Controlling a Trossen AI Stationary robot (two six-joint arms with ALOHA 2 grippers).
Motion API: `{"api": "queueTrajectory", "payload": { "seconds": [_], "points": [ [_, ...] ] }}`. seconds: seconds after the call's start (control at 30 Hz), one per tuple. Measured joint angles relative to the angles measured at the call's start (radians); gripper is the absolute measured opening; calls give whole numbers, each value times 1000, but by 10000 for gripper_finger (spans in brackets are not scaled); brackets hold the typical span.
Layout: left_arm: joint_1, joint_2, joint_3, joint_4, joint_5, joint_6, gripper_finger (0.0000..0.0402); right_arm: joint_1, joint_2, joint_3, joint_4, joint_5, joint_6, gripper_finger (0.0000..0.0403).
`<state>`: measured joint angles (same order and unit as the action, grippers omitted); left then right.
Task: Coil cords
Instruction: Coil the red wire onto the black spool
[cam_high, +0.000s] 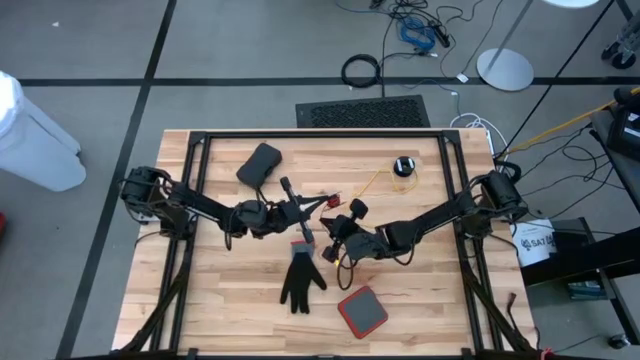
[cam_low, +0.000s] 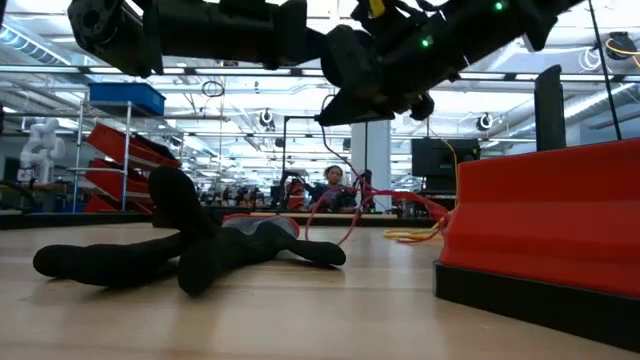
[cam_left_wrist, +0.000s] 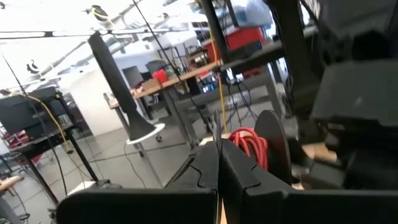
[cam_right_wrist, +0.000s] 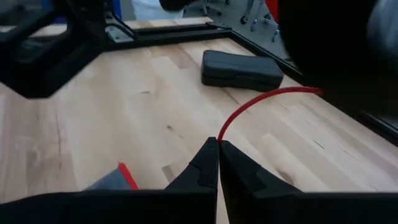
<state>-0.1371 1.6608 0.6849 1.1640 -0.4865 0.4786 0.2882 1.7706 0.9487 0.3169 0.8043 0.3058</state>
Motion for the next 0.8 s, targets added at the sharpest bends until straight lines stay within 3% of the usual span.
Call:
{"api": "queueTrajectory", "payload": {
  "seconds": [0.23,0.47,0.8],
  "points": [
    [-1,1,0,-62,6,11,0,-2,0,54,-109,0,-6,0],
    [-1,2,0,-131,-44,99,0,19,-8,60,-120,1,-7,0],
    [-1,2,-40,-198,-52,111,0,39,-69,60,-191,1,-4,0]
  ]
}}
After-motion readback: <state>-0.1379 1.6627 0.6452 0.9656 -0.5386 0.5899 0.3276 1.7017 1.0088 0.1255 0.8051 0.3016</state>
